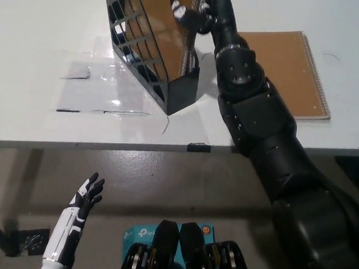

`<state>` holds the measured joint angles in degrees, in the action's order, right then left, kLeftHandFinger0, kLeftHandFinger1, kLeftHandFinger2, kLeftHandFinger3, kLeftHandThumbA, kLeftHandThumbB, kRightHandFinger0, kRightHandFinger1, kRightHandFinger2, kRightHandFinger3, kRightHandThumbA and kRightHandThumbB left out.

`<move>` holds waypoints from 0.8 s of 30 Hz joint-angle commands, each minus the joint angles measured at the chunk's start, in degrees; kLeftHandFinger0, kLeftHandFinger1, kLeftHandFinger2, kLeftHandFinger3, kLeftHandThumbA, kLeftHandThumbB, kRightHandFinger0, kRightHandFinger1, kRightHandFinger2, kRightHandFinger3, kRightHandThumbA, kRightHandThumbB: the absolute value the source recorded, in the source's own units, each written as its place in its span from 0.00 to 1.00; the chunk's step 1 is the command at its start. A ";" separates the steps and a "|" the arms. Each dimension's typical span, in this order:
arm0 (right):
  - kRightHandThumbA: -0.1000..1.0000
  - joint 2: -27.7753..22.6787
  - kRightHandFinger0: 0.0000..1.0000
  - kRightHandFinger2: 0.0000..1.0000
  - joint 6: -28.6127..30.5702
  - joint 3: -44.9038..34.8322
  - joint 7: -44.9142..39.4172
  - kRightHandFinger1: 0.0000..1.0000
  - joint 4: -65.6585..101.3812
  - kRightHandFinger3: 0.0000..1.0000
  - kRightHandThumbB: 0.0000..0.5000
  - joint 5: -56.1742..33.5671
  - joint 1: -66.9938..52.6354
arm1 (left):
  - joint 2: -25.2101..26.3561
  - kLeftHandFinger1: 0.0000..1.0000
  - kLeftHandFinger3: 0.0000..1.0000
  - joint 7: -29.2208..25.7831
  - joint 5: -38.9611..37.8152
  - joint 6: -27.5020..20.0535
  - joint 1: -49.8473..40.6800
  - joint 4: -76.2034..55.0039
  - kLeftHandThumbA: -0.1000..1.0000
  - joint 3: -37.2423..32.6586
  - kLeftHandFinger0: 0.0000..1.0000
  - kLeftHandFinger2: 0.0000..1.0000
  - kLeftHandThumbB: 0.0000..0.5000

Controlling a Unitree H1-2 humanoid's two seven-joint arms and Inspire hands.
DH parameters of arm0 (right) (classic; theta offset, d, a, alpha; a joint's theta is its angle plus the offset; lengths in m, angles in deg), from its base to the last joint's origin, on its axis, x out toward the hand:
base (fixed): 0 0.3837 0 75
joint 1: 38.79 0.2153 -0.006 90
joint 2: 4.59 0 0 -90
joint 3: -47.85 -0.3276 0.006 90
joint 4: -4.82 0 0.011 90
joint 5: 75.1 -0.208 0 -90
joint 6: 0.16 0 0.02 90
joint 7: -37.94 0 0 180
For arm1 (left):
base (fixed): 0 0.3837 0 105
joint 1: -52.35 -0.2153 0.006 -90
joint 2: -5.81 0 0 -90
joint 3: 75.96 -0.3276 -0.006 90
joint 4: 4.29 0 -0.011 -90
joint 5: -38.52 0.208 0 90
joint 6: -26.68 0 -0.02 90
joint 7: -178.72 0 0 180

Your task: Use the right hand to pick up a book from the book holder on the left side and put it on another book on the right side

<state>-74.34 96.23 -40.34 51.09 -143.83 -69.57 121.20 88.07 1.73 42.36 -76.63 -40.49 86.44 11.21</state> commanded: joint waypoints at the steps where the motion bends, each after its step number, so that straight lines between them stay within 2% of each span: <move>1: 0.00 0.41 0.00 0.68 2.10 -2.12 2.29 0.32 8.35 0.74 0.20 -1.48 8.85 | 0.61 1.00 1.00 0.96 -1.19 -1.19 0.92 -0.30 1.00 0.26 1.00 1.00 0.48; 3: 0.00 0.46 0.00 0.67 1.77 -3.58 0.90 0.32 10.40 0.74 0.17 -3.35 10.30 | 0.54 1.00 1.00 1.01 -1.13 -1.86 1.03 0.01 1.00 0.37 1.00 1.00 0.45; 5: 0.00 0.46 0.00 0.71 -0.02 -5.74 0.10 0.35 13.79 0.79 0.16 -6.00 13.72 | 0.33 1.00 1.00 0.70 -0.69 -2.08 1.18 -0.04 1.00 0.40 1.00 1.00 0.39; 8: 0.00 0.04 0.00 0.73 -1.84 -6.49 0.12 0.37 15.36 0.84 0.19 -5.96 16.41 | 0.50 1.00 1.00 1.00 -0.88 -2.42 1.45 0.36 1.00 0.36 1.00 1.00 0.39; 13: 0.00 -0.51 0.00 0.72 -2.44 -7.97 -0.96 0.37 15.90 0.81 0.20 -7.36 19.01 | 0.59 1.00 1.00 1.48 -1.16 -2.49 1.35 0.47 1.00 0.16 1.00 1.00 0.41; 17: 0.00 -0.07 0.00 0.76 -5.16 -14.58 -3.00 0.40 15.53 0.79 0.20 -16.35 21.21 | 0.36 1.00 1.00 1.30 -1.05 -2.36 1.58 0.44 1.00 0.40 1.00 1.00 0.40; 19: 0.00 0.11 0.00 0.79 -7.72 -19.36 -3.29 0.38 15.04 0.71 0.20 -21.65 22.43 | 0.36 1.00 1.00 1.27 -1.05 -2.40 1.60 0.44 1.00 0.47 1.00 1.00 0.40; 21: 0.00 -0.38 0.00 0.82 -11.37 -23.94 -3.51 0.34 14.75 0.79 0.17 -26.96 23.66 | 0.52 1.00 1.00 1.46 -1.29 -2.63 1.57 0.43 1.00 0.49 1.00 1.00 0.39; 22: 0.00 -0.56 0.00 0.82 -13.29 -26.65 -3.17 0.32 15.02 0.95 0.17 -29.97 24.24 | 0.52 1.00 1.00 1.48 -1.34 -2.89 1.64 0.51 1.00 0.48 1.00 1.00 0.38; 23: 0.00 -1.15 0.00 0.81 -15.39 -29.20 -3.43 0.26 15.12 1.00 0.08 -32.86 24.82 | 0.54 1.00 1.00 1.49 -1.34 -2.90 1.65 0.53 1.00 0.50 1.00 1.00 0.37; 24: 0.00 -2.03 0.00 0.79 -16.73 -30.90 -4.15 0.25 14.93 1.00 0.10 -34.74 25.35 | 0.59 1.00 1.00 1.45 -1.18 -2.78 1.66 0.50 1.00 0.50 1.00 1.00 0.37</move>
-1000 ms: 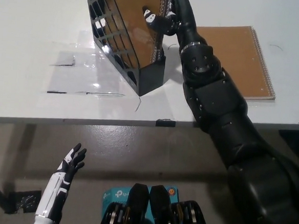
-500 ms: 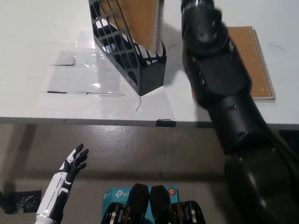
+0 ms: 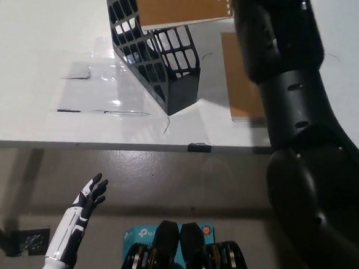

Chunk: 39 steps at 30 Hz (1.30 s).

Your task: Use the right hand to pick up a book from the book holder on the left side and put it on another book on the right side

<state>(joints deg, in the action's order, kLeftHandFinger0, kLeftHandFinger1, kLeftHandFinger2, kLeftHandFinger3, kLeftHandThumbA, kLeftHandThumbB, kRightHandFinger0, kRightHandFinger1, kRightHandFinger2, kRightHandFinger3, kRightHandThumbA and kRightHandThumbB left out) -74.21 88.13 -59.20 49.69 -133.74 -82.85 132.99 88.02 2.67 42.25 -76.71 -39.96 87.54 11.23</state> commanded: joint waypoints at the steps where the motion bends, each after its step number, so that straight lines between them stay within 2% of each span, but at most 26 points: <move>1: 0.00 -2.75 0.00 0.78 -9.44 -13.28 -2.65 0.21 4.69 1.00 0.10 -22.40 14.06 | 0.74 1.00 1.00 0.48 -0.93 -2.43 1.20 -0.68 1.00 0.53 1.00 1.00 0.39; 6: 0.00 -6.95 0.00 0.77 -14.71 -18.36 -3.28 0.19 5.26 1.00 0.04 -25.70 15.47 | 0.85 1.00 1.00 0.56 -1.28 -2.29 1.11 -0.66 1.00 0.71 1.00 1.00 0.39; 11: 0.00 -10.59 0.00 0.76 -21.72 -22.35 -2.81 0.19 8.57 1.00 0.11 -28.90 13.72 | 0.58 1.00 1.00 0.44 -1.48 -2.46 0.40 -0.25 1.00 0.73 1.00 1.00 0.38; 15: 0.00 -13.07 0.00 0.73 -25.18 -23.73 -2.67 0.20 8.60 1.00 0.09 -29.38 11.68 | 0.47 1.00 1.00 0.38 -1.35 -2.10 -0.31 -0.56 1.00 0.67 1.00 1.00 0.37; 19: 0.00 -16.78 0.00 0.71 -25.22 -22.95 -4.36 0.21 6.00 1.00 0.02 -30.86 9.37 | 0.29 1.00 1.00 0.44 -1.71 -1.95 -0.96 -0.73 1.00 0.68 1.00 1.00 0.37; 23: 0.00 -18.70 0.00 0.69 -25.22 -22.10 -3.63 0.22 3.49 1.00 0.05 -32.32 8.48 | -0.09 1.00 1.00 -0.06 -1.88 -1.92 -1.08 -0.67 1.00 1.04 1.00 1.00 0.35; 24: 0.00 -19.27 0.00 0.69 -25.22 -21.54 -4.43 0.23 2.55 0.91 0.06 -31.79 8.04 | -0.14 1.00 1.00 -0.13 -1.78 -2.30 -1.05 -0.48 1.00 1.04 1.00 1.00 0.33; 25: 0.00 -19.62 0.00 0.70 -25.22 -21.04 -4.81 0.26 1.89 0.99 0.06 -31.58 7.70 | -0.18 1.00 1.00 -0.15 -1.75 -2.44 -1.04 -0.36 1.00 1.04 1.00 1.00 0.33; 28: 0.00 -20.17 0.00 0.68 -25.22 -18.75 -5.89 0.30 0.38 1.00 0.07 -31.22 6.06 | -0.44 1.00 1.00 -0.16 -1.76 -2.57 -1.46 -0.22 1.00 1.03 1.00 1.00 0.33; 31: 0.00 -19.82 0.00 0.62 -25.22 -17.11 -7.44 0.22 -2.13 1.00 0.06 -30.77 3.71 | -0.37 1.00 1.00 -0.07 -1.54 -2.29 -1.63 -0.40 1.00 0.97 1.00 1.00 0.33; 34: 0.00 -19.15 0.00 0.69 -25.22 -16.64 -8.11 0.22 -4.33 1.00 0.07 -31.72 2.21 | -0.63 1.00 1.00 -0.06 -1.79 -2.11 -1.82 -0.49 1.00 0.98 1.00 1.00 0.34; 35: 0.00 -18.89 0.00 0.72 -25.22 -15.63 -9.47 0.22 -4.41 1.00 0.02 -30.73 1.37 | -0.61 1.00 1.00 0.02 -1.86 -2.07 -1.74 -0.49 1.00 0.98 1.00 1.00 0.34; 36: 0.00 -18.59 0.00 0.70 -25.22 -15.12 -10.23 0.19 -5.86 1.00 0.08 -29.48 0.63 | -0.68 1.00 1.00 -0.04 -1.81 -1.68 -1.78 -0.68 1.00 1.01 1.00 1.00 0.36; 39: 0.00 -17.95 0.00 0.72 -24.34 -13.58 -10.05 0.19 -10.03 1.00 0.12 -27.11 -0.42 | -1.00 1.00 1.00 -0.20 -1.97 -1.24 -1.77 -0.77 1.00 1.07 1.00 1.00 0.38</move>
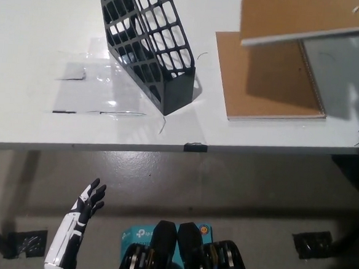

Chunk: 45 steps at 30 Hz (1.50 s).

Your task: Use the right hand to pick up a book from the book holder on the left side and put it on another book on the right side

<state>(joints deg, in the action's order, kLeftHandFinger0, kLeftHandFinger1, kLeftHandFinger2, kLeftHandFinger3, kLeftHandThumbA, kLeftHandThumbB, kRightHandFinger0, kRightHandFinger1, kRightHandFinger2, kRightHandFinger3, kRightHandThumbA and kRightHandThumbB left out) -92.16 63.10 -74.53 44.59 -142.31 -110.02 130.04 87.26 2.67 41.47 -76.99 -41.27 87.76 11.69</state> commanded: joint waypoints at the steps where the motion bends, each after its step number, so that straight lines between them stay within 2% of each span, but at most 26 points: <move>1: 0.00 0.46 0.00 0.72 1.91 3.12 -5.16 0.17 -4.66 1.00 0.12 1.58 2.14 | -0.28 1.00 1.00 -0.21 -1.19 -1.26 -0.54 -0.95 1.00 0.63 1.00 1.00 0.37; 7: 0.00 1.20 0.00 0.68 8.60 7.26 -9.83 0.16 -15.74 1.00 0.20 5.06 0.70 | -0.52 1.00 1.00 -0.24 -1.22 -1.69 -0.78 -0.90 1.00 0.74 1.00 1.00 0.34; 8: 0.00 1.05 0.00 0.64 9.19 8.77 -10.13 0.12 -17.42 1.00 0.16 6.49 0.73 | -0.57 1.00 1.00 -0.36 -1.09 -1.70 -0.74 -0.94 1.00 0.80 1.00 1.00 0.35; 9: 0.00 1.09 0.00 0.64 11.52 10.71 -11.18 0.10 -18.60 1.00 0.10 8.14 0.36 | -0.53 1.00 1.00 -0.37 -1.01 -1.67 -0.67 -1.04 1.00 0.85 1.00 1.00 0.35; 10: 0.00 1.29 0.00 0.66 12.78 10.52 -10.01 0.11 -19.37 1.00 0.12 7.70 0.25 | -0.51 1.00 1.00 -0.29 -1.06 -1.57 -0.62 -1.09 1.00 0.88 1.00 1.00 0.35; 11: 0.00 1.41 0.00 0.77 13.58 10.48 -9.98 0.15 -19.42 1.00 0.11 7.46 -0.32 | -0.52 1.00 1.00 -0.37 -0.86 -1.82 -0.54 -0.95 1.00 0.89 1.00 1.00 0.33; 12: 0.00 1.41 0.00 0.82 13.95 10.49 -9.86 0.19 -19.66 1.00 0.13 7.46 -0.38 | -0.46 1.00 1.00 -0.35 -0.82 -1.95 -0.47 -0.84 1.00 0.92 1.00 1.00 0.33; 16: 0.00 1.00 0.00 0.82 15.10 11.84 -8.37 0.20 -21.52 1.00 0.13 9.28 -0.71 | -0.62 1.00 1.00 -0.35 -1.07 -1.14 -0.65 -1.25 1.00 1.22 1.00 1.00 0.38; 18: 0.00 0.36 0.00 0.78 15.40 12.02 -8.51 0.18 -21.86 1.00 0.10 9.42 -0.98 | -0.48 1.00 1.00 -0.12 -1.16 -1.83 -0.61 -0.77 1.00 1.21 1.00 1.00 0.38; 22: 0.00 -1.33 0.00 0.73 15.48 11.87 -8.21 0.14 -22.38 1.00 0.14 9.74 -0.63 | -0.62 1.00 1.00 -0.25 -1.04 -2.14 -0.45 -0.62 1.00 1.32 1.00 1.00 0.37; 28: 0.00 -3.66 0.00 0.75 15.38 12.38 -8.23 0.15 -22.35 1.00 0.13 11.05 0.96 | -0.68 1.00 1.00 -0.45 -0.47 -1.80 -0.67 -0.54 1.00 1.49 1.00 1.00 0.41; 29: 0.00 -4.39 0.00 0.67 15.41 12.32 -8.88 0.14 -22.26 1.00 0.11 11.05 1.45 | -0.64 1.00 1.00 -0.29 -0.65 -2.46 -0.60 -0.23 1.00 1.45 1.00 1.00 0.39; 30: 0.00 -4.44 0.00 0.66 15.42 12.29 -8.94 0.13 -22.26 1.00 0.12 11.07 1.52 | -0.62 1.00 1.00 -0.26 -0.70 -2.53 -0.61 -0.22 1.00 1.46 1.00 1.00 0.39; 32: 0.00 -5.21 0.00 0.73 15.61 11.75 -8.18 0.18 -22.24 1.00 0.15 10.89 2.51 | -0.62 1.00 1.00 -0.23 -0.71 -2.25 -0.54 -0.22 1.00 1.48 1.00 1.00 0.38; 33: 0.00 -5.48 0.00 0.79 15.59 11.50 -7.82 0.21 -22.28 1.00 0.16 10.80 3.01 | -0.58 1.00 1.00 -0.13 -0.79 -1.94 -0.57 -0.33 1.00 1.48 1.00 1.00 0.40; 37: 0.00 -6.33 0.00 0.76 14.80 12.42 -6.17 0.18 -22.63 1.00 0.13 12.38 4.89 | -0.71 1.00 1.00 -0.11 -1.14 -2.12 -0.65 -0.27 1.00 1.57 1.00 1.00 0.37; 39: 0.00 -6.65 0.00 0.81 15.15 12.43 -5.59 0.20 -23.03 1.00 0.12 12.73 5.81 | -0.91 1.00 1.00 -0.28 -0.90 -1.87 -0.72 -0.39 1.00 1.53 1.00 1.00 0.38; 41: 0.00 -6.70 0.00 0.83 15.71 12.38 -5.07 0.22 -23.38 1.00 0.15 13.08 6.41 | -0.88 1.00 1.00 -0.37 -0.67 -1.47 -0.82 -0.55 1.00 1.57 1.00 1.00 0.41; 45: 0.00 -6.62 0.00 0.79 15.98 12.62 -4.44 0.22 -23.81 1.00 0.21 13.75 7.55 | -0.85 1.00 1.00 -0.43 -0.36 -1.57 -0.61 -0.73 1.00 1.54 1.00 1.00 0.37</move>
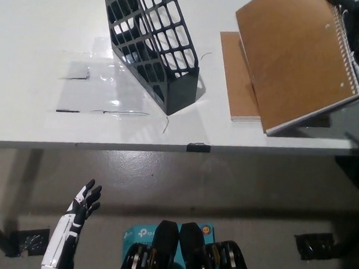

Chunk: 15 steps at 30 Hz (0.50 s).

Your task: Use the right hand to pick up a book from the book holder on the left side and put it on another book on the right side

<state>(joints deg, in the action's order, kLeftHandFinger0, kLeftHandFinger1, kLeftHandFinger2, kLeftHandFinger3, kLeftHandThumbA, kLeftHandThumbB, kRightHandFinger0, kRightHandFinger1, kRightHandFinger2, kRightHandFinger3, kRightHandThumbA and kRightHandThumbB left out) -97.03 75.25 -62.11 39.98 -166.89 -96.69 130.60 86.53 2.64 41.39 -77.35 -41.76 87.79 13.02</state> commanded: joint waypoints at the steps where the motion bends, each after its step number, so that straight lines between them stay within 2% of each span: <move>1: 0.00 -1.54 0.00 0.82 4.02 0.10 0.22 0.25 0.79 1.00 0.20 0.47 7.00 | -0.16 1.00 1.00 -0.29 -0.63 -0.98 -0.13 -0.88 1.00 0.26 1.00 1.00 0.35; 5: 0.00 -0.96 0.00 0.90 4.56 0.77 0.13 0.34 0.65 1.00 0.22 1.46 6.76 | -0.30 1.00 1.00 -0.18 -0.76 -1.33 -0.02 -0.68 1.00 0.14 1.00 1.00 0.35; 9: 0.00 -0.28 0.00 0.86 5.16 0.61 -0.04 0.27 0.51 1.00 0.22 1.50 6.20 | -0.05 1.00 1.00 -0.21 -0.16 -0.89 0.13 -0.84 1.00 0.09 1.00 1.00 0.40; 12: 0.00 0.12 0.00 0.84 5.60 -0.24 -0.42 0.25 0.43 1.00 0.21 0.89 5.51 | 0.00 1.00 1.00 -0.05 -0.43 -0.75 0.03 -0.92 1.00 0.11 1.00 1.00 0.39; 14: 0.00 0.35 0.00 0.86 5.79 -0.15 -0.33 0.26 0.41 1.00 0.19 1.12 5.12 | 0.12 1.00 1.00 -0.17 0.09 -1.39 0.17 -0.74 1.00 0.03 1.00 1.00 0.37; 15: 0.00 0.49 0.00 0.88 5.98 -0.22 0.25 0.27 0.35 1.00 0.22 1.13 4.97 | 0.14 1.00 1.00 -0.15 0.01 -1.41 0.16 -0.65 1.00 0.07 1.00 1.00 0.40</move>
<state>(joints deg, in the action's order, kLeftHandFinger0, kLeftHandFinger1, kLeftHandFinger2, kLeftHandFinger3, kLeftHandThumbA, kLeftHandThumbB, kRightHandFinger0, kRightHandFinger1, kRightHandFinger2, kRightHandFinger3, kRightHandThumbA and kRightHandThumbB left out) -96.30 76.53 -61.75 40.70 -167.71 -95.09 130.90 86.46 2.65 41.49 -77.35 -41.73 87.78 13.04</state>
